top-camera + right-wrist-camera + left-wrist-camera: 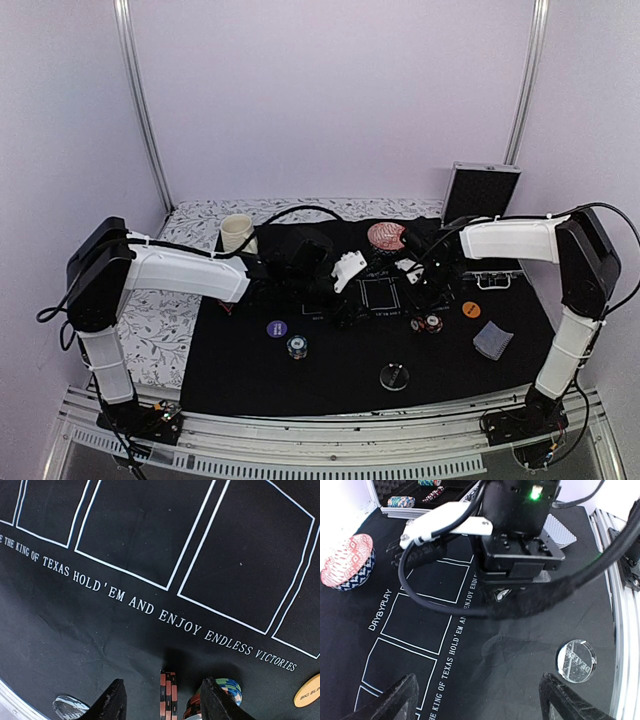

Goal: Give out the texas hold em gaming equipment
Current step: Pick up the poker chip from the poker table mat.

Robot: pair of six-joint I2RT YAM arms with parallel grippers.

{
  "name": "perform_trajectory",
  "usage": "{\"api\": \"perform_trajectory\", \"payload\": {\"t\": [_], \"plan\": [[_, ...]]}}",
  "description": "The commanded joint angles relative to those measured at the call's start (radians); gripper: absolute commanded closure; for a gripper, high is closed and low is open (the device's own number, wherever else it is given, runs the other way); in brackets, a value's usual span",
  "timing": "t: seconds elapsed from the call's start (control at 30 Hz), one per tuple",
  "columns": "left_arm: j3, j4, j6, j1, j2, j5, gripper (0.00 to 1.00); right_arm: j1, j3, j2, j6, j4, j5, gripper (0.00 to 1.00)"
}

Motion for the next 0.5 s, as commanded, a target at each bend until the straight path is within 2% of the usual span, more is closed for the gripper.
{"api": "perform_trajectory", "payload": {"t": [0.0,0.37,0.47], "plan": [[-0.003,-0.002,-0.006,-0.003,-0.009,0.003,0.14,0.014,0.037,0.032,-0.022,-0.026,0.022,0.50],[-0.003,-0.009,-0.002,-0.004,-0.007,0.005,0.14,0.026,0.072,0.075,-0.034,-0.055,0.064,0.62],[-0.003,-0.011,-0.001,-0.003,-0.004,0.004,0.14,0.029,0.076,0.079,-0.035,-0.065,0.066,0.63]]}}
